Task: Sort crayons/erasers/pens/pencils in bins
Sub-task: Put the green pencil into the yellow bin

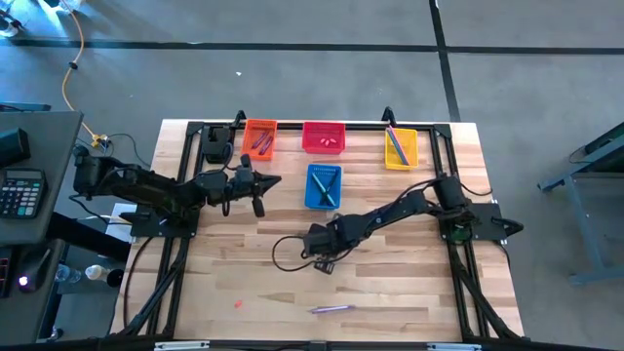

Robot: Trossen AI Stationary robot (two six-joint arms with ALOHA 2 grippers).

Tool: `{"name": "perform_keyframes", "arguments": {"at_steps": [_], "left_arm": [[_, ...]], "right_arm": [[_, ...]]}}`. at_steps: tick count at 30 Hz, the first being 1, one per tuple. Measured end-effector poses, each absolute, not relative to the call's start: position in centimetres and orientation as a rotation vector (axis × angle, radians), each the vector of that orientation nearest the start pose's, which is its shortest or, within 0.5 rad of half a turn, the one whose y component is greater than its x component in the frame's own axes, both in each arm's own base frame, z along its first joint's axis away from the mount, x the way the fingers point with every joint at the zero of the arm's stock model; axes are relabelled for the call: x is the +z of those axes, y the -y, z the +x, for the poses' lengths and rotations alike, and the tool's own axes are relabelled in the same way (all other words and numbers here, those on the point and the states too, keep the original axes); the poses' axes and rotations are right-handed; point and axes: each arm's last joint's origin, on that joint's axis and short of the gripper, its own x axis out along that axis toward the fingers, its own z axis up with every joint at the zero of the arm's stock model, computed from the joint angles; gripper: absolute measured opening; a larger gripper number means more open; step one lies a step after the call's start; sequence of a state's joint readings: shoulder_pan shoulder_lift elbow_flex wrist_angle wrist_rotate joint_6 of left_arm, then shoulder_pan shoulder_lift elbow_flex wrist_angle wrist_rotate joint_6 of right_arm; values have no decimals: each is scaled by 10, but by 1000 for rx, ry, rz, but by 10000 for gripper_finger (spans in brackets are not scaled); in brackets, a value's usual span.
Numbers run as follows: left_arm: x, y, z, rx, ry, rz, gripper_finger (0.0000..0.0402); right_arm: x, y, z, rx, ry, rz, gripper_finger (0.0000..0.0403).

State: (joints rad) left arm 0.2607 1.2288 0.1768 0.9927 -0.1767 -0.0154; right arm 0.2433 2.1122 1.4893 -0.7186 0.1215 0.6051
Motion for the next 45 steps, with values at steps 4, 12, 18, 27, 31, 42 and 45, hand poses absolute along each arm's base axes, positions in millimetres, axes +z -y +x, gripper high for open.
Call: {"name": "perform_keyframes", "arguments": {"at_steps": [4,12,18,27,31,42,45], "left_arm": [[164,-58,192,483,-55,-16,0],[163,-59,192,530,-57,-15,0],[159,-60,188,561,-74,-14,0],[158,-66,185,553,-64,-61,0],[158,-66,185,548,-65,-61,0],[158,-66,186,529,-66,-60,0],[158,-66,186,529,-66,-59,0]], "right_arm": [[159,-99,396,-310,-1252,275,19],[195,-107,379,-427,-1161,289,19],[230,-110,348,-582,-1124,222,17],[273,-96,304,-775,-1082,122,2],[287,-84,296,-787,-1074,100,2],[245,-22,246,-658,-937,244,1],[233,6,226,-728,-889,293,1]]}}
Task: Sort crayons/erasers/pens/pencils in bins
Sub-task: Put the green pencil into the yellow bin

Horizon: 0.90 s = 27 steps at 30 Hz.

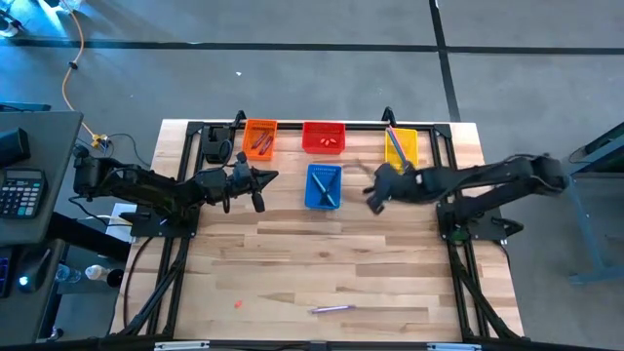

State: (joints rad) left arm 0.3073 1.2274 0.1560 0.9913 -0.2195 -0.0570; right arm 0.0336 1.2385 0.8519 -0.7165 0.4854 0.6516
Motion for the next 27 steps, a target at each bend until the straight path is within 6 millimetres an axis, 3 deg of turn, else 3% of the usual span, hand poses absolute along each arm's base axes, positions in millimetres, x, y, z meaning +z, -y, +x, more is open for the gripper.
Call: {"name": "perform_keyframes", "arguments": {"at_steps": [10,15,20,27], "left_arm": [[159,-66,186,530,-62,-43,0],[161,-66,186,530,-42,-42,0],[162,-66,186,530,-33,-42,0],[161,-66,186,529,-51,-17,0]], "right_arm": [[209,91,181,-962,-853,347,5],[210,127,165,-1025,-827,331,5],[207,148,151,-1047,-867,329,6],[193,163,149,-1047,-924,361,6]]}}
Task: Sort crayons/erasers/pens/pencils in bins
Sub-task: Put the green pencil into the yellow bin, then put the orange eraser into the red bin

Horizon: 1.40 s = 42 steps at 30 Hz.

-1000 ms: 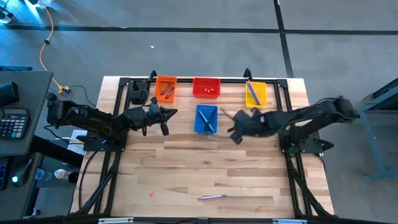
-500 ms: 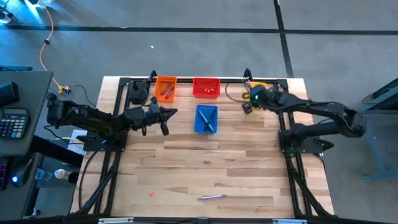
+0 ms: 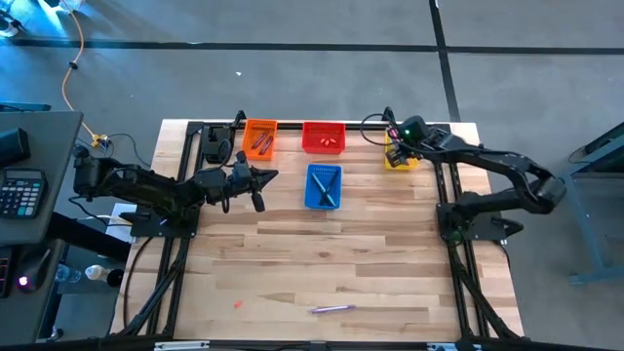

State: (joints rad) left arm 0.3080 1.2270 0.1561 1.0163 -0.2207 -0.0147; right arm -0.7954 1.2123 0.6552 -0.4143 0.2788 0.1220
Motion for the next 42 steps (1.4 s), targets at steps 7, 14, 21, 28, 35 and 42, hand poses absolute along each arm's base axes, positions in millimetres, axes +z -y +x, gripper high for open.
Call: {"name": "perform_keyframes", "arguments": {"at_steps": [7,14,21,28,35,42], "left_arm": [[161,-66,186,529,-52,-7,0],[161,-66,186,529,-53,-1,0],[161,-66,186,531,-56,4,0],[160,-65,186,495,-59,1,0],[161,-62,187,425,-62,25,0],[159,-48,189,346,-127,-4,0]], "right_arm": [[175,179,151,-1070,-958,399,7],[166,183,155,-1055,-966,431,8],[165,183,156,-1058,-958,448,56],[179,188,160,-1039,-971,431,116],[204,181,177,-911,-1042,317,102],[185,141,194,-758,-839,244,10]]}}
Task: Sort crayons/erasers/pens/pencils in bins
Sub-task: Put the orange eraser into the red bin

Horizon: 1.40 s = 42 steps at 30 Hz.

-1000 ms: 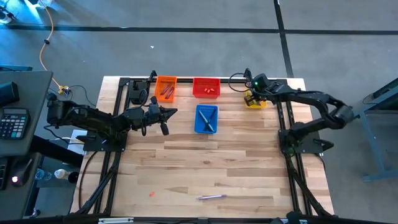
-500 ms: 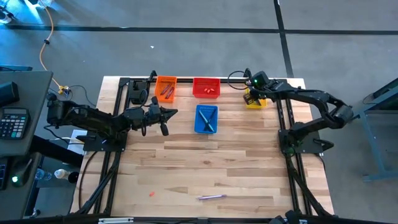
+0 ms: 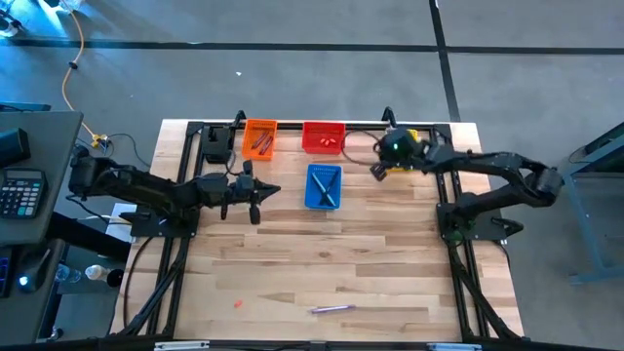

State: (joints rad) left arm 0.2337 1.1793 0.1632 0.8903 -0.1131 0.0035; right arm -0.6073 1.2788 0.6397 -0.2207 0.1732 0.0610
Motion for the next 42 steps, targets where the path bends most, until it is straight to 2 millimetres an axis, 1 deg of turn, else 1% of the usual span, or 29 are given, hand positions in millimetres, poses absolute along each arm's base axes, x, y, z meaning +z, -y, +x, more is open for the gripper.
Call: {"name": "perform_keyframes", "arguments": {"at_steps": [1,3,7,10,15,18,20,22,27,33,36,39,42], "left_arm": [[159,-45,191,329,-155,-6,0],[160,-38,195,289,-226,-4,0],[172,-22,206,222,-404,15,0],[182,-8,211,187,-545,47,0],[190,12,211,116,-743,22,0],[196,26,207,98,-867,-18,0],[200,39,205,104,-934,-58,0],[206,54,204,105,-962,-109,0],[211,100,203,107,-1031,-202,0],[201,153,198,209,-1192,-268,1],[195,178,197,256,-1248,-347,9],[190,196,199,296,-1271,-413,24],[186,209,201,338,-1271,-453,45]], "right_arm": [[184,133,196,-738,-797,239,6],[183,117,201,-696,-710,223,12],[184,86,210,-627,-555,190,11],[180,64,215,-560,-443,170,2],[165,29,216,-471,-259,156,2],[158,11,214,-431,-192,157,1],[156,2,215,-410,-171,153,0],[154,-4,217,-399,-165,149,0],[154,-15,225,-382,-175,133,0],[154,-30,233,-349,-180,135,0],[151,-40,236,-356,-183,147,0],[149,-50,239,-368,-185,144,0],[147,-59,243,-366,-190,135,0]]}}
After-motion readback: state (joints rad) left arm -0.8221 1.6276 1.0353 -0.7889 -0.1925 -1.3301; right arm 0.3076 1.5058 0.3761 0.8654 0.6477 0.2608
